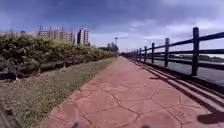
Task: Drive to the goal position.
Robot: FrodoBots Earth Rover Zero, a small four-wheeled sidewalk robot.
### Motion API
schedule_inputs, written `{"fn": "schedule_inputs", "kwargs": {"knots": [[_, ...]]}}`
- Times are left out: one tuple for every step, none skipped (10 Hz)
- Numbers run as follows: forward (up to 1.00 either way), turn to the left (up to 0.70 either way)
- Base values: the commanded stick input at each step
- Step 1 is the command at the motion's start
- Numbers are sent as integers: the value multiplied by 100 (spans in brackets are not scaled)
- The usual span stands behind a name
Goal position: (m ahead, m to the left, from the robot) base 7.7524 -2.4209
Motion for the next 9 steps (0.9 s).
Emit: {"fn": "schedule_inputs", "kwargs": {"knots": [[70, 0], [70, 0], [70, 0], [70, 0], [70, 0], [70, 0], [70, 0], [70, 0], [70, 0]]}}
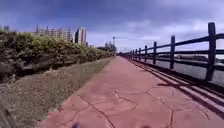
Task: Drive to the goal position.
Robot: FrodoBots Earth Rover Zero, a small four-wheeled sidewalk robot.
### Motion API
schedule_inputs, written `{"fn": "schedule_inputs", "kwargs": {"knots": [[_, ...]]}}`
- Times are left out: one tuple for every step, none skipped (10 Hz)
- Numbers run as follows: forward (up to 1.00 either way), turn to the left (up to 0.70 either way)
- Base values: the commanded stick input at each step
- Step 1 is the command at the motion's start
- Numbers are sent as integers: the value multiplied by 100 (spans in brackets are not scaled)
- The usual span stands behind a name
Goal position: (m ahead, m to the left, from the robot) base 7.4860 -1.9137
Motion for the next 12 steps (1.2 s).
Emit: {"fn": "schedule_inputs", "kwargs": {"knots": [[70, 0], [70, 0], [70, 0], [70, 0], [70, 0], [70, 0], [70, 0], [70, 0], [70, 0], [70, 0], [70, 0], [70, 0]]}}
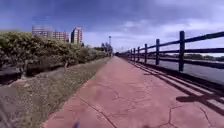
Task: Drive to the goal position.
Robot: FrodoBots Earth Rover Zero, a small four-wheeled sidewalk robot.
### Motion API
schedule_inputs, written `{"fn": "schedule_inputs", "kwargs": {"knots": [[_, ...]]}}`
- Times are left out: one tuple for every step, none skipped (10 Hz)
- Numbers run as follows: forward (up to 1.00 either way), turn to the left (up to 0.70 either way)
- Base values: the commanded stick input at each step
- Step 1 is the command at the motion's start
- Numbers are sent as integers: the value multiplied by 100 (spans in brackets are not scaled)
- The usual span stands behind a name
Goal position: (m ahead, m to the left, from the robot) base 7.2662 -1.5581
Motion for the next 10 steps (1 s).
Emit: {"fn": "schedule_inputs", "kwargs": {"knots": [[70, 0], [70, 0], [70, 0], [70, 0], [70, 0], [70, 0], [70, 0], [70, 0], [70, 0], [70, 0]]}}
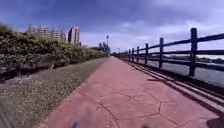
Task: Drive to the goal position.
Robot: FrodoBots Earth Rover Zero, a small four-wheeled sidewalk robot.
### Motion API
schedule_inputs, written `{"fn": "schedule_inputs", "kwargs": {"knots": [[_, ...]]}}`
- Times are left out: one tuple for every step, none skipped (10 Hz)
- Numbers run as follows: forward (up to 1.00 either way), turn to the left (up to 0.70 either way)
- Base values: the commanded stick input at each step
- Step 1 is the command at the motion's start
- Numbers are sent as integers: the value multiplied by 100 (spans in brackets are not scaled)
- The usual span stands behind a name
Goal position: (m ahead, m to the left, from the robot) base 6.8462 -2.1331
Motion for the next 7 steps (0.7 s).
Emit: {"fn": "schedule_inputs", "kwargs": {"knots": [[70, 0], [70, 0], [70, 0], [70, 0], [70, 0], [70, 2], [70, 16]]}}
